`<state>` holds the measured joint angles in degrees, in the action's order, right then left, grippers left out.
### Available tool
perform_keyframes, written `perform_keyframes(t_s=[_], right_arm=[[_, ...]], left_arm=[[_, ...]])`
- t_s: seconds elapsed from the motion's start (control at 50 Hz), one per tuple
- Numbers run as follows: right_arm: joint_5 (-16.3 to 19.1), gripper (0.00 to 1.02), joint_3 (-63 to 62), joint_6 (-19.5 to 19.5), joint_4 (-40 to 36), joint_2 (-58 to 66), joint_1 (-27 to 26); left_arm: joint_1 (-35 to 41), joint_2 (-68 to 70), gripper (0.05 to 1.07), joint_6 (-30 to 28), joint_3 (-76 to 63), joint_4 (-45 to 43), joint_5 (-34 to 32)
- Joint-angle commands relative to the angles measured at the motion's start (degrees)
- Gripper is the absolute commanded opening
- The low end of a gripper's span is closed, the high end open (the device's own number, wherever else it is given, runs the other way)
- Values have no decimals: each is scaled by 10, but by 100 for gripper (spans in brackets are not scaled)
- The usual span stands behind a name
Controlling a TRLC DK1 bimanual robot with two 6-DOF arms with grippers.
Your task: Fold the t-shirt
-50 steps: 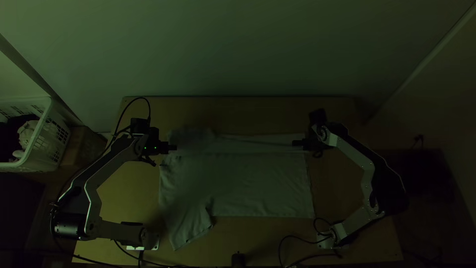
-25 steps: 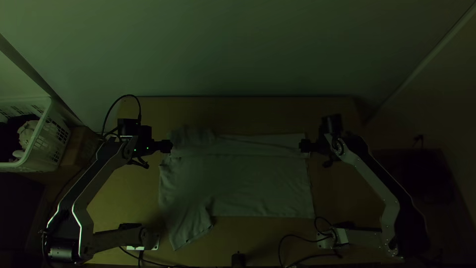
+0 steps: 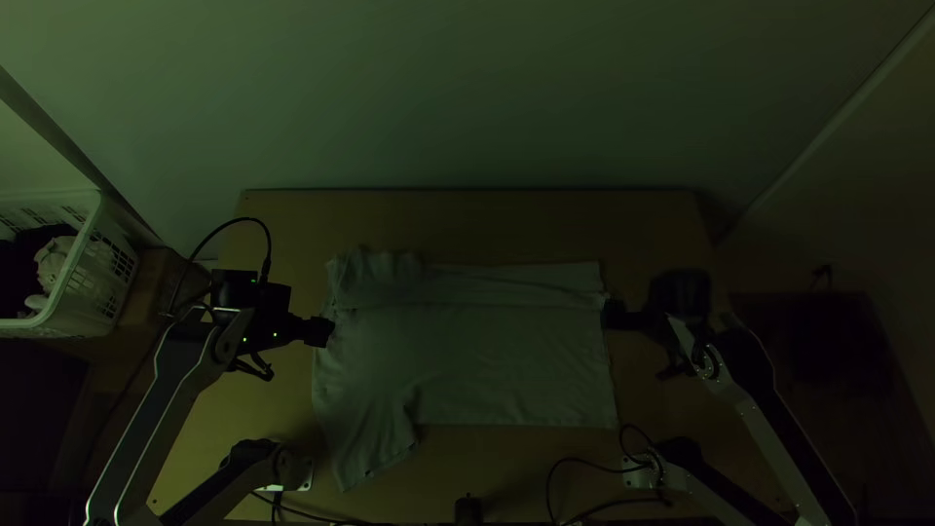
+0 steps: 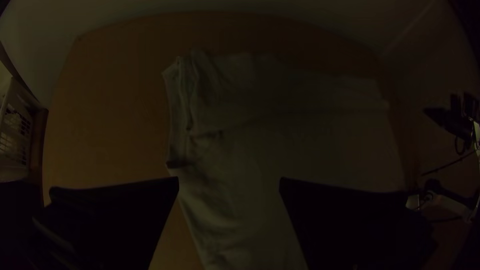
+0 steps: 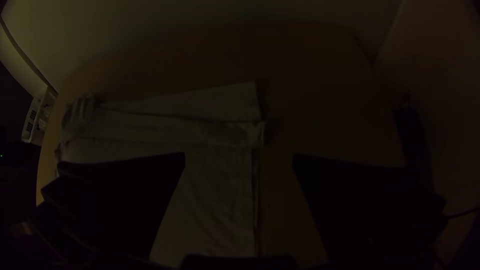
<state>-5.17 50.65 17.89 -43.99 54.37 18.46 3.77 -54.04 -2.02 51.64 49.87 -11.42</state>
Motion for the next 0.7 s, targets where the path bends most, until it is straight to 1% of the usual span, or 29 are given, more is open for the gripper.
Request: perform_keyframes(t_s=[0.0,0.1,0.18,0.34,0.46,0.54,0.6,0.68], right_arm=[[-3,99,-14,33,-31,-5,15],[-2,99,-12,45,-61,0,17],[3,99,-7,52,-91,5,19],[5,99,-2,65,-133,5,48],[6,99,-2,66,-150,5,48],[9,99,-1,66,-161,6,47],[11,98,-2,66,-169,7,47],[18,95,-4,66,-176,7,47]], left_arm=[[19,39,102,-10,-16,53,-6],[47,47,102,-4,-17,126,3],[68,44,102,27,-26,178,3],[91,4,102,79,-29,271,1],[93,-4,102,107,-37,287,3],[94,-13,102,138,-44,306,2],[99,-21,102,145,-51,309,3],[113,-29,102,163,-65,308,3]])
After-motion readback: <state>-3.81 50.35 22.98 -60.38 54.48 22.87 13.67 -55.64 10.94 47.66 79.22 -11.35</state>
